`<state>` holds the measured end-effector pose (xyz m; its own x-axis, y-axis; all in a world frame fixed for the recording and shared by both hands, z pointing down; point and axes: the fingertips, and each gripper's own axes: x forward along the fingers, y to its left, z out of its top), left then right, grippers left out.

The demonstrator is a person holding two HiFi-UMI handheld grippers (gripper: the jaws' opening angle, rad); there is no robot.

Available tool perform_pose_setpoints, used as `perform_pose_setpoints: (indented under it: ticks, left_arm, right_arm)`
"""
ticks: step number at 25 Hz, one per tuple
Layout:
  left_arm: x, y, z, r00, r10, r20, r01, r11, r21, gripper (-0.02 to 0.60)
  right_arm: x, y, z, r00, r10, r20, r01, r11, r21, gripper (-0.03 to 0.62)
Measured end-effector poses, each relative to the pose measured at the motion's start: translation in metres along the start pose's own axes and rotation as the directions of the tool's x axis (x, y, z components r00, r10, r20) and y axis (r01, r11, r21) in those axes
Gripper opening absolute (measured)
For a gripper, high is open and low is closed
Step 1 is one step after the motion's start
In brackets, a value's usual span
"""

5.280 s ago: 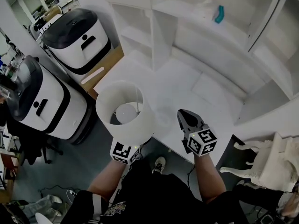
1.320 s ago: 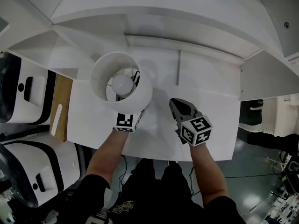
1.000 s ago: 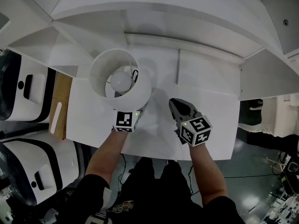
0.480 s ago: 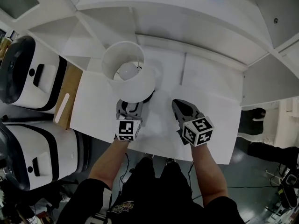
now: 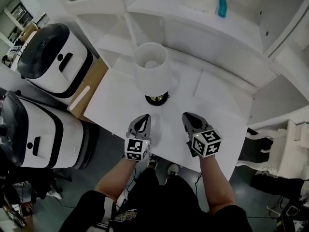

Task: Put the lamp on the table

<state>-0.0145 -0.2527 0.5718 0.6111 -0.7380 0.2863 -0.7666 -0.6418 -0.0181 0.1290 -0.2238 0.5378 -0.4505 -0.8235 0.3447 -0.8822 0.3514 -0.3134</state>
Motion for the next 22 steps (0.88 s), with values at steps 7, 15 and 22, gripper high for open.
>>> perform_pose_setpoints:
  ticks: [7, 15, 22]
  left_arm:
    - [-0.076, -0.044, 0.014, 0.999, 0.023, -0.022, -0.027, 0.985, -0.171, 0.006]
    - [-0.145, -0.066, 0.022, 0.996, 0.078, -0.046, -0.086, 0.973, -0.212, 0.006]
    - [-0.19, -0.06, 0.022, 0.996, 0.067, -0.054, -0.077, 0.97, -0.231, 0.006]
  right_arm:
    - [-0.037, 0.033, 0.002, 0.995, 0.101, -0.011, -0.102, 0.993, -0.06, 0.026]
    - [-0.064, 0.071, -0.004, 0.983, 0.183, -0.022, -0.184, 0.98, -0.078, 0.026]
    - [-0.073, 0.112, -0.01, 0.979, 0.204, -0.019, -0.204, 0.976, -0.075, 0.026]
